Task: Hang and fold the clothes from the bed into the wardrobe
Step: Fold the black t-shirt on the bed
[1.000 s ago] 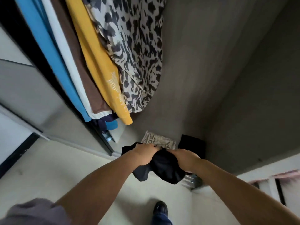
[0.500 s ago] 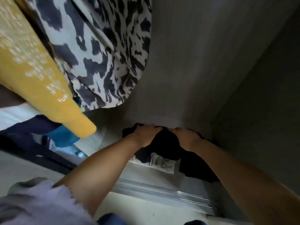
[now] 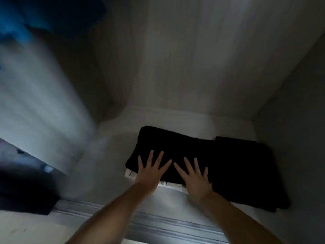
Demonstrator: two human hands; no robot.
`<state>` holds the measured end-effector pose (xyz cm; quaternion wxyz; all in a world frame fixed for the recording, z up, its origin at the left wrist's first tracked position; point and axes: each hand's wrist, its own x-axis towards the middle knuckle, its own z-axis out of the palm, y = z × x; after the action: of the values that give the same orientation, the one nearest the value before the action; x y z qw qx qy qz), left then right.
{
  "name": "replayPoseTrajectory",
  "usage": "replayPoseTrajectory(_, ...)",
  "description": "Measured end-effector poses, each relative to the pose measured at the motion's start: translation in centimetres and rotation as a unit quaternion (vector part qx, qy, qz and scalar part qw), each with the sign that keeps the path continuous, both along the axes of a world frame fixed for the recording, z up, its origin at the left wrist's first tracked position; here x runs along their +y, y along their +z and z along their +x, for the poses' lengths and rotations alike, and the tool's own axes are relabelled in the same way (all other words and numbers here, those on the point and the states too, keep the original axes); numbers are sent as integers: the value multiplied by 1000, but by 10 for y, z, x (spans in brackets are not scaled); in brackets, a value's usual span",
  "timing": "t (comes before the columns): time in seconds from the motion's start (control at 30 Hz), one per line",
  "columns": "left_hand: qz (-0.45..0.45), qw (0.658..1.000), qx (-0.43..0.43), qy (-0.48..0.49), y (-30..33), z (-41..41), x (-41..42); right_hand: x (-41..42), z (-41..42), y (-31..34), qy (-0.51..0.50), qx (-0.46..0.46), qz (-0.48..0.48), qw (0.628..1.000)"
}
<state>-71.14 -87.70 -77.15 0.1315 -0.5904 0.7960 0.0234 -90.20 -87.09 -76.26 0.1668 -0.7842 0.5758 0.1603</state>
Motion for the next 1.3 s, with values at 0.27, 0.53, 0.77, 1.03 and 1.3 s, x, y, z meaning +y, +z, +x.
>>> replayPoseTrajectory(0.27, 166, 985, 21, 48, 13, 4, 16, 7, 3, 12, 41, 53, 107, 992)
replayPoseTrajectory(0.53, 171, 983, 67, 17, 230, -27, 28, 18, -17, 216, 18, 51, 112, 992)
replayPoseTrajectory(0.77, 46, 991, 127, -7, 451, -64, 30, 38, -41, 434, -66, -8, -34, 997)
replayPoseTrajectory(1.03, 11, 980, 189, -60, 643, -87, 34, 78, -82, 615, -123, -33, -120, 985)
replayPoseTrajectory(1.3, 3, 972, 158, -175, 705, -137, 86, 180, -124, 674, -254, -20, -154, 955)
